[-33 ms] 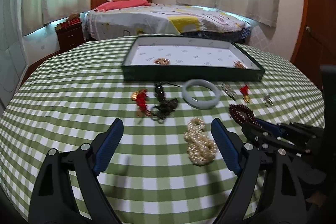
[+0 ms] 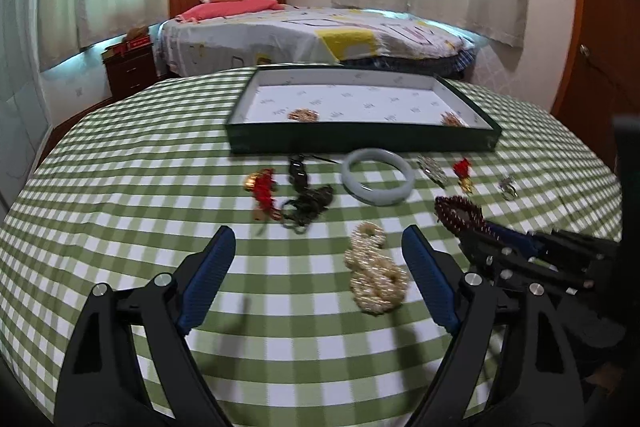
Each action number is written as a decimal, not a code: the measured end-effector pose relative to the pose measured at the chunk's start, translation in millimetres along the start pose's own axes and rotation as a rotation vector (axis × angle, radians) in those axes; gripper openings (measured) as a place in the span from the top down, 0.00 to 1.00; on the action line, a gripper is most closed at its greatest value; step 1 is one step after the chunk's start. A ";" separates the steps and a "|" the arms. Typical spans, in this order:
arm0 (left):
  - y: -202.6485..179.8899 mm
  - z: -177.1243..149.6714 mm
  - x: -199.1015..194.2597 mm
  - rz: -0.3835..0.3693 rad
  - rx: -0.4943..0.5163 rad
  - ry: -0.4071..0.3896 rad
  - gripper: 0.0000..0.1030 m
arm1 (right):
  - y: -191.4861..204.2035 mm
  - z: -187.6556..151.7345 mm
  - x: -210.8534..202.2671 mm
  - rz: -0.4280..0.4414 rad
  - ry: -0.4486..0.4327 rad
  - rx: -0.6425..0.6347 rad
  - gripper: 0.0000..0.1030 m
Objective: Organize jewelry
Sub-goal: 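Grasp the pearl strand with the left tool while the right grasps the bead bracelet, then place the pearls in the box with the left tool while the right places the bracelet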
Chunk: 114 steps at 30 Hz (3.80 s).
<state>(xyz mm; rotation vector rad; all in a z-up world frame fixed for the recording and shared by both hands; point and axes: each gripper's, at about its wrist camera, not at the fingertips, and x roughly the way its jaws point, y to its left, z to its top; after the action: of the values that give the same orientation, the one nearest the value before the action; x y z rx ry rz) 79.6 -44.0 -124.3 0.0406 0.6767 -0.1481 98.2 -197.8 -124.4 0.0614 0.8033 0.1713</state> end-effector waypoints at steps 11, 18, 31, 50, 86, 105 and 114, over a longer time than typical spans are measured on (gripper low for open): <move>-24.7 -12.3 32.1 -0.042 0.019 0.132 0.52 | -28.8 2.1 -20.1 -0.020 -0.062 0.050 0.84; -26.4 -13.5 30.5 -0.048 0.029 0.122 0.74 | -33.4 2.8 -21.2 -0.013 -0.071 0.070 0.84; -19.9 -2.2 6.7 -0.077 0.014 0.029 0.84 | -23.8 9.8 -35.1 -0.009 -0.116 0.041 0.84; -11.5 116.0 27.2 -0.115 -0.016 -0.153 0.84 | -26.1 100.9 -28.0 -0.018 -0.249 0.011 0.84; -24.6 128.0 190.7 -0.120 0.024 0.181 0.51 | -59.9 133.6 106.6 0.008 0.061 0.055 0.63; -14.9 142.0 115.8 -0.057 0.044 -0.034 0.29 | -56.6 139.7 59.2 -0.025 -0.054 0.034 0.50; 4.5 134.3 60.9 -0.016 -0.001 -0.184 0.24 | -53.2 129.7 17.2 -0.073 -0.160 0.033 0.46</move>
<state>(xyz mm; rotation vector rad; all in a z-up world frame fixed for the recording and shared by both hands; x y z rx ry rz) 210.6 -58.6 -57.8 0.0204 0.4933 -0.1647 210.2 -245.8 -53.1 0.0762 0.6481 0.0830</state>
